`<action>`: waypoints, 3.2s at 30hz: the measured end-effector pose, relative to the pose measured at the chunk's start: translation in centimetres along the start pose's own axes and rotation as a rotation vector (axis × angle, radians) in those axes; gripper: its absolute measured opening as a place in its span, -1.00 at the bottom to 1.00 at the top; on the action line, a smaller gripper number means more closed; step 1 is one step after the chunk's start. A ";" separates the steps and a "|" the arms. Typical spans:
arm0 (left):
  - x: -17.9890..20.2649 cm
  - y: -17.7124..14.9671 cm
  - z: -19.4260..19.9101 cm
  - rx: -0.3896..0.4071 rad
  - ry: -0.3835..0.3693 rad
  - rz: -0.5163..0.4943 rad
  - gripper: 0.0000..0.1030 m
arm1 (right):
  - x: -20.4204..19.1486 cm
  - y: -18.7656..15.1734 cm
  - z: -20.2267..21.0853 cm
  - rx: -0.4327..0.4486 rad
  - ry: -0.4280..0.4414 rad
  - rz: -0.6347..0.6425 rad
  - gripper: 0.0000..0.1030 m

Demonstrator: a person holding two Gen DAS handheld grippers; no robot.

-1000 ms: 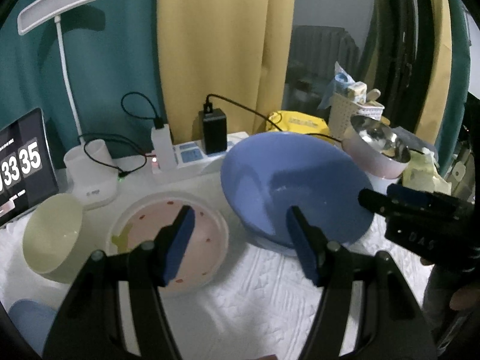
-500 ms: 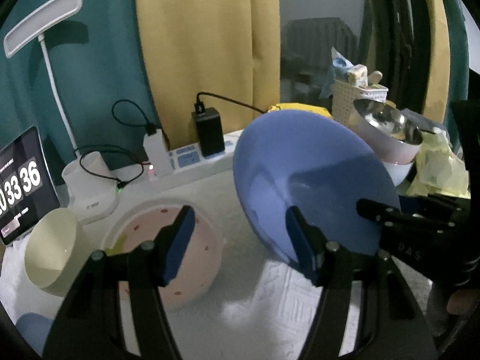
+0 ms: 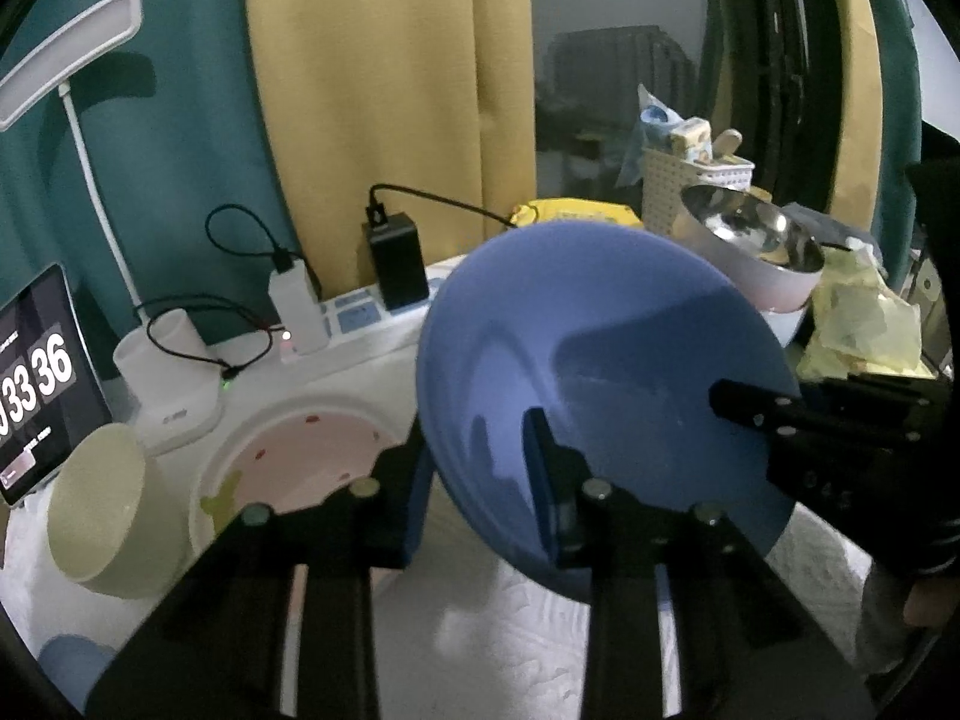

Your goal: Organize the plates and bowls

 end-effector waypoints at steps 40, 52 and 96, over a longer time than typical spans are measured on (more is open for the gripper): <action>-1.7 -5.2 11.3 0.026 -0.031 0.024 -0.42 | -4.7 -5.1 10.9 0.033 0.003 -0.010 -0.64; -3.5 -8.9 13.4 -0.009 -0.045 0.067 -0.42 | -7.4 -8.2 11.7 -0.017 0.020 0.006 -0.64; -8.2 -9.9 16.4 -0.018 -0.048 0.135 -0.34 | -9.2 -8.3 13.5 -0.024 -0.005 0.040 -0.30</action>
Point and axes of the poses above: each gripper's, at about its wrist camera, not at the fingertips, and z roughly against the way its jaws point, x to its right, y to its top, the point moved 8 cm from there along -z, roughly the way its jaws point, and after that the axes turned 2 degrees about -y, right-handed, at the moved point
